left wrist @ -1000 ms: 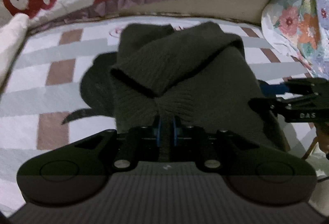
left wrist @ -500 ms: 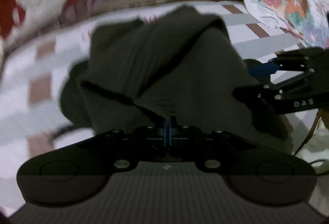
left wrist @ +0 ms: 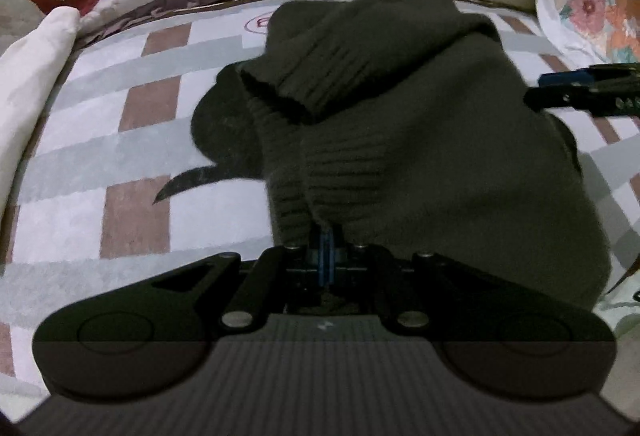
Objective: Fold clothes
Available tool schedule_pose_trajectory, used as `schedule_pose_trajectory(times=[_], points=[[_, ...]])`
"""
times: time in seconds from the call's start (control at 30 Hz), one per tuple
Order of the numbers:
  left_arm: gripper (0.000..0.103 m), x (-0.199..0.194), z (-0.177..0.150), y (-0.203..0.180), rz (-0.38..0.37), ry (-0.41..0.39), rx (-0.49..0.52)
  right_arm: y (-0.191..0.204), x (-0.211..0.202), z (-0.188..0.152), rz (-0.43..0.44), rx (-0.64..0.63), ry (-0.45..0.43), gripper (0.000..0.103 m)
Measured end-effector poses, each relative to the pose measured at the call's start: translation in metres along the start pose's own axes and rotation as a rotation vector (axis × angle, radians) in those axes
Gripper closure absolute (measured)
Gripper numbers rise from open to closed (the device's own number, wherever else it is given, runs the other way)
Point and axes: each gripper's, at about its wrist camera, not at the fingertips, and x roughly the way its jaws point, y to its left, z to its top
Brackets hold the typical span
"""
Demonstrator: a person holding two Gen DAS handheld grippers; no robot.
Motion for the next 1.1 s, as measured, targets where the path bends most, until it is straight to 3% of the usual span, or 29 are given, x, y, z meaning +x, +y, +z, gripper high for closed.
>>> schedule_pose_trajectory(times=[0.2, 0.3, 0.37, 0.4, 0.53, 0.57, 0.67, 0.77, 0.8, 0.87, 0.93, 0.97, 1.0, 1.03, 1.1], points=[[0.102, 0.007, -0.004, 0.016, -0.079, 0.004, -0.05, -0.057, 0.03, 0.026, 0.144, 0.217, 0.001, 0.037], [0.102, 0.005, -0.011, 0.026, -0.137, -0.005, -0.097, -0.072, 0.052, 0.032, 0.166, 0.321, 0.011, 0.037], [0.101, 0.003, -0.015, 0.034, -0.174, 0.004, -0.14, -0.069, 0.066, 0.034, 0.174, 0.324, 0.039, 0.05], [0.101, 0.002, -0.016, 0.037, -0.189, 0.01, -0.157, -0.067, 0.073, 0.035, 0.178, 0.325, 0.054, 0.05], [0.097, -0.019, 0.006, 0.021, -0.118, -0.034, 0.025, -0.053, 0.073, 0.039, 0.143, 0.268, 0.059, 0.053], [0.09, -0.025, 0.012, 0.022, -0.115, -0.065, 0.038, -0.052, 0.073, 0.04, 0.141, 0.265, 0.06, 0.053], [0.046, -0.027, 0.036, 0.041, -0.136, -0.166, -0.026, -0.051, 0.072, 0.041, 0.135, 0.255, 0.06, 0.053], [0.042, -0.011, 0.057, 0.059, -0.174, -0.232, -0.075, -0.05, 0.071, 0.043, 0.13, 0.246, 0.061, 0.051], [0.036, 0.0, 0.063, 0.062, -0.188, -0.225, -0.085, -0.05, 0.073, 0.043, 0.136, 0.252, 0.054, 0.051], [0.034, 0.022, 0.073, 0.065, -0.212, -0.203, -0.083, -0.051, 0.075, 0.043, 0.145, 0.263, 0.047, 0.049], [0.035, 0.041, 0.076, 0.063, -0.271, -0.186, -0.041, -0.052, 0.077, 0.045, 0.154, 0.273, 0.04, 0.048], [0.042, 0.049, 0.079, 0.062, -0.295, -0.179, -0.02, -0.054, 0.077, 0.045, 0.162, 0.279, 0.038, 0.048], [0.072, 0.053, 0.085, 0.063, -0.28, -0.179, -0.004, -0.055, 0.076, 0.046, 0.171, 0.285, 0.036, 0.048], [0.083, 0.056, 0.091, 0.063, -0.264, -0.18, 0.013, -0.057, 0.076, 0.047, 0.179, 0.292, 0.034, 0.048], [0.092, 0.063, 0.104, 0.065, -0.234, -0.18, 0.046, -0.064, 0.071, 0.049, 0.206, 0.313, 0.028, 0.048]])
